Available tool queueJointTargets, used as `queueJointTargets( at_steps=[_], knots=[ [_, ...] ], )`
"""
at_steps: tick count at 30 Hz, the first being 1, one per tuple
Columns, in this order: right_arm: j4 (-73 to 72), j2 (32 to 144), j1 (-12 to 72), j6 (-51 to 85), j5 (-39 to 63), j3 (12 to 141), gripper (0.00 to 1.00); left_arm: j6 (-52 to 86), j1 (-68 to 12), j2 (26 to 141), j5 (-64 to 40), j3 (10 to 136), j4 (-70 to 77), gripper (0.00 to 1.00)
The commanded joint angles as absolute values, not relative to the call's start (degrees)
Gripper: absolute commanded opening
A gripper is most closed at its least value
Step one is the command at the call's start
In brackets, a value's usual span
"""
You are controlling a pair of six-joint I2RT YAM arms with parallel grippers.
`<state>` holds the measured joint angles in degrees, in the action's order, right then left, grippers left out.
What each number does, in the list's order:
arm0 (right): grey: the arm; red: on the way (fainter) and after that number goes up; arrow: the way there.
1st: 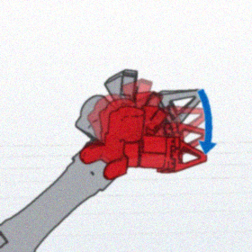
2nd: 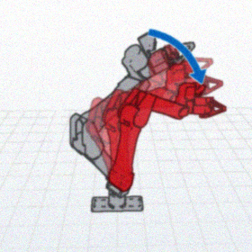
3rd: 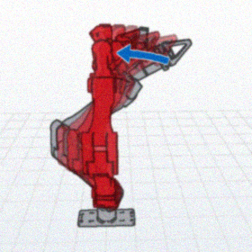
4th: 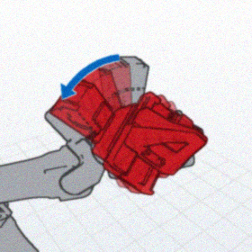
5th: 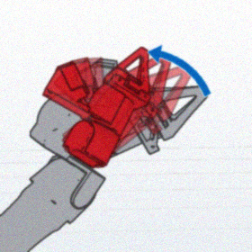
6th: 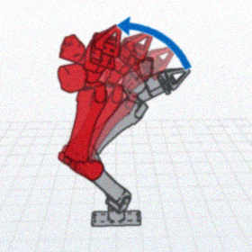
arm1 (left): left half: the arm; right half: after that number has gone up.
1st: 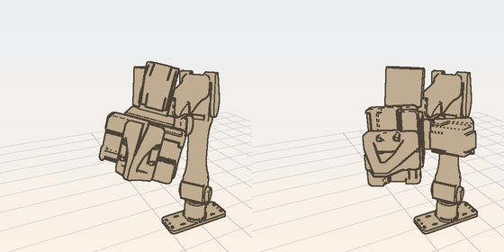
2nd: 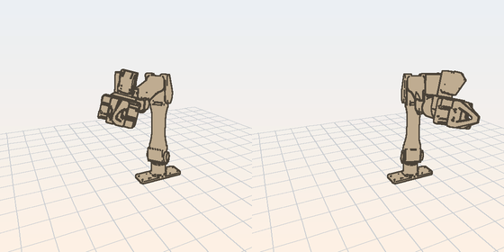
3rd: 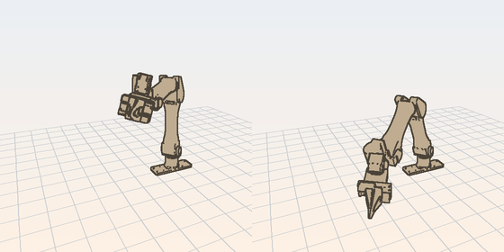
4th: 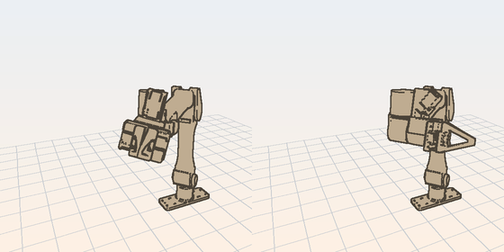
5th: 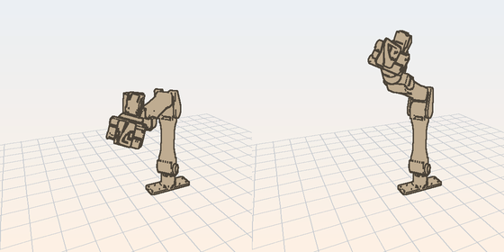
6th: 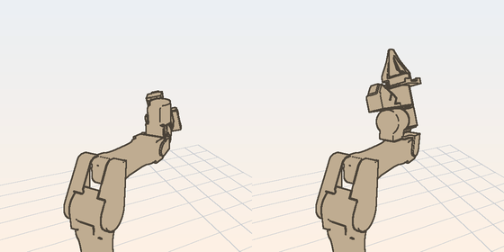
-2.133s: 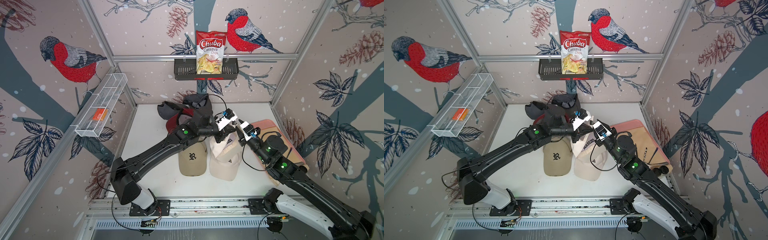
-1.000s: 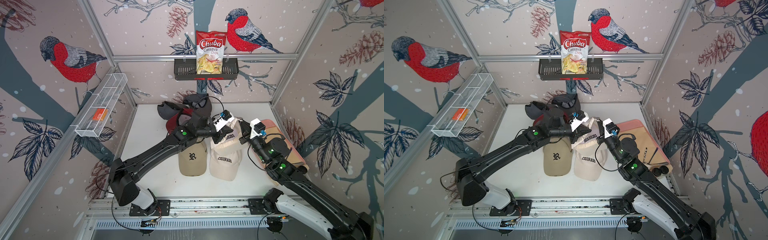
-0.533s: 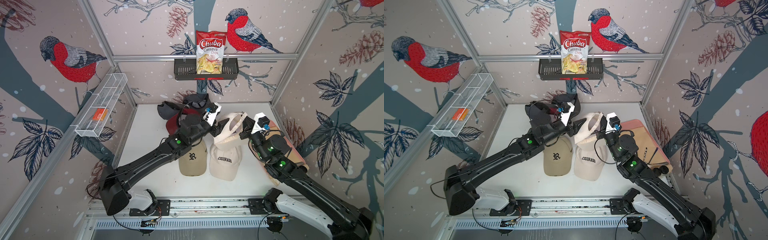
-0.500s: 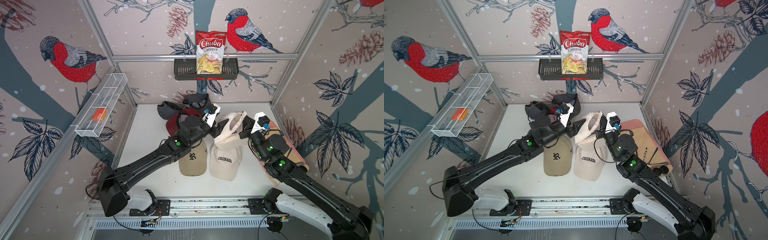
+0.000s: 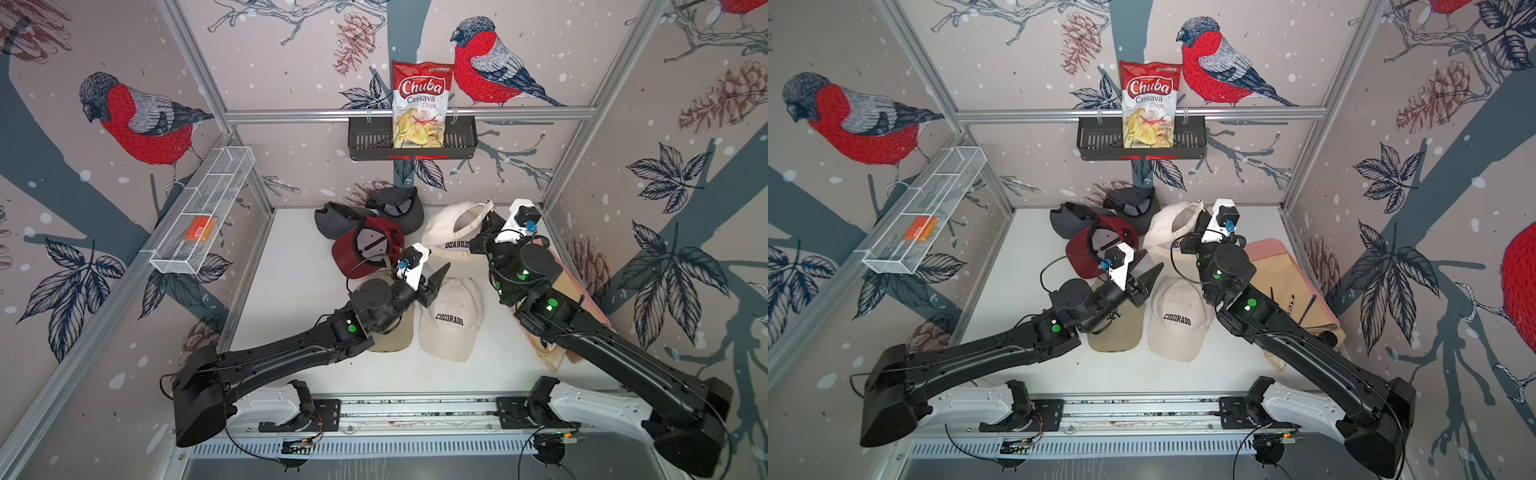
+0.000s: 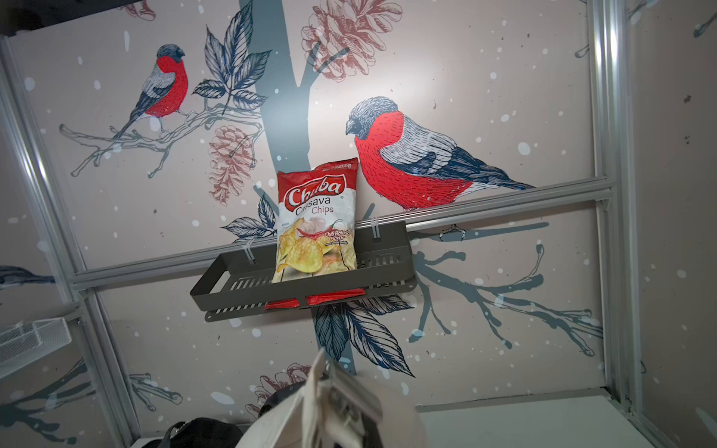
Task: Open the adjustable buckle of the baseball cap
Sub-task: Pull the adjustable strap on the baseball cap, then place the baseball cap at the center of the board.
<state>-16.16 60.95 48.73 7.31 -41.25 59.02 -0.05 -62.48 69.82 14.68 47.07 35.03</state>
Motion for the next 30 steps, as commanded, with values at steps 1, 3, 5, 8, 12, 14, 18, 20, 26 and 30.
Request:
queueJointTargets(
  at_steps=[1,3,5,8,12,14,18,20,26,30],
  knots=[
    [-13.95,62.66,49.43,11.91,-46.35,62.15,0.00,-2.97,-64.59,72.08,15.97,45.72,45.30,0.56],
    [-12.94,63.89,50.04,12.84,-47.51,63.71,0.00,-3.90,-65.49,74.61,16.59,45.95,48.11,0.57],
    [-12.36,64.88,50.69,14.00,-49.17,64.80,0.00,-4.08,-66.05,77.32,16.88,46.70,51.10,0.58],
    [-11.84,66.14,51.76,15.55,-52.08,66.01,0.00,-4.06,-66.96,82.51,17.90,48.32,55.89,0.59],
    [-10.74,67.14,52.72,18.32,-55.37,67.17,0.00,-2.49,-67.19,88.40,18.42,51.03,59.40,0.63],
    [-10.55,67.49,53.24,19.22,-56.85,67.53,0.00,-1.34,-67.16,90.97,17.49,52.64,60.03,0.64],
    [-10.38,68.02,53.87,20.67,-58.54,67.96,0.00,1.01,-67.15,95.06,17.06,55.61,59.48,0.67],
    [-10.24,68.37,54.13,21.34,-59.28,68.15,0.00,2.08,-67.15,97.07,17.71,56.84,59.15,0.68],
    [-9.84,68.82,54.81,22.74,-60.72,68.82,0.00,4.88,-66.64,101.16,21.15,61.94,53.11,0.69],
    [-9.91,68.73,54.94,22.89,-60.61,68.82,0.00,7.47,-64.96,102.20,20.59,63.41,49.45,0.63]
  ],
)
